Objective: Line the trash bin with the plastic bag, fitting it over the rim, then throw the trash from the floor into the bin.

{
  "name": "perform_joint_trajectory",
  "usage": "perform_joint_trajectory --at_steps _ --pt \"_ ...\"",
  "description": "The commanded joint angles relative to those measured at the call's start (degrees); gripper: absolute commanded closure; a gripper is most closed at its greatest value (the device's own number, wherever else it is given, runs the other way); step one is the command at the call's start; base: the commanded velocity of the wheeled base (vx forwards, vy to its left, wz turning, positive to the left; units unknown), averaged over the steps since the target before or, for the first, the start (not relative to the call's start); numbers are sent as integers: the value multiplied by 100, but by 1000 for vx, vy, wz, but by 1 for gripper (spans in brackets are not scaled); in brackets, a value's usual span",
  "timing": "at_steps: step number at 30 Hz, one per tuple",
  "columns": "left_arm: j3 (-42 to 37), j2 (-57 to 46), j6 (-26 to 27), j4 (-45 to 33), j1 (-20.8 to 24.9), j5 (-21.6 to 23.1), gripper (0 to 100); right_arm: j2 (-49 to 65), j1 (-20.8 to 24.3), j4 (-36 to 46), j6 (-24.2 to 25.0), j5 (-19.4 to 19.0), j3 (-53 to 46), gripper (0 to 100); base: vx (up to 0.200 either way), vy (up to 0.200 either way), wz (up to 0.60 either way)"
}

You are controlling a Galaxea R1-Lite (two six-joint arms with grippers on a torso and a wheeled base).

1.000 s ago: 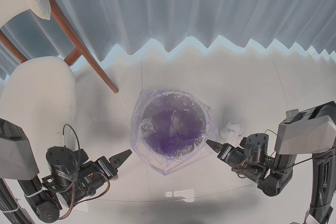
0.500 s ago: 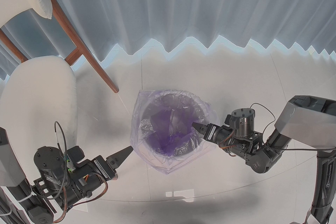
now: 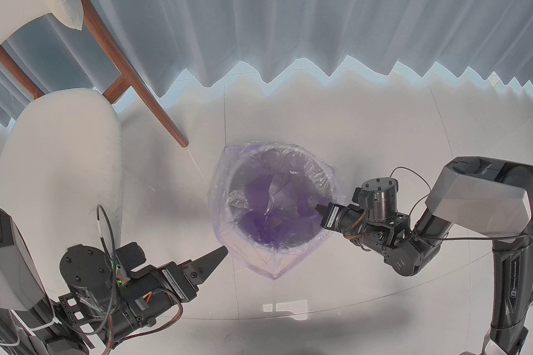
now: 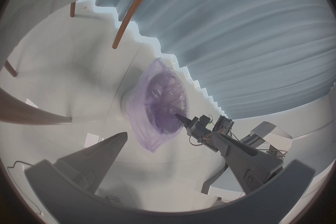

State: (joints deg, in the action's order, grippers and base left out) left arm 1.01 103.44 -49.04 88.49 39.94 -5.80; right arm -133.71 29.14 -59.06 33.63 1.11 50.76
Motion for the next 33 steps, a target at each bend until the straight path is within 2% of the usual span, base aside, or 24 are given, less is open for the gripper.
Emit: perform_joint_trajectory --at_steps 1,7,11,15,20,24,33 --pt "-84 71 0 1 23 9 0 90 -127 -97 -6 -5 -58 100 0 0 0" --pt "-13 353 149 1 -12 44 0 1004 -382 -53 -15 -67 -761 100 0 0 0" --pt "136 748 255 10 58 176 0 1356 -523 -61 -261 -111 -1218 100 0 0 0" --pt "584 1056 211 10 278 448 0 1374 -690 -246 -551 -102 -1508 100 0 0 0" --pt "1173 1539 167 -16 401 870 0 1365 -707 -589 -568 -102 -1692 100 0 0 0" --pt "1665 1820 158 -86 401 923 0 1365 -699 -598 -568 -85 -1736 100 0 0 0" --pt "2079 2040 149 -306 436 1090 0 1338 -637 -615 -586 -85 -1728 100 0 0 0"
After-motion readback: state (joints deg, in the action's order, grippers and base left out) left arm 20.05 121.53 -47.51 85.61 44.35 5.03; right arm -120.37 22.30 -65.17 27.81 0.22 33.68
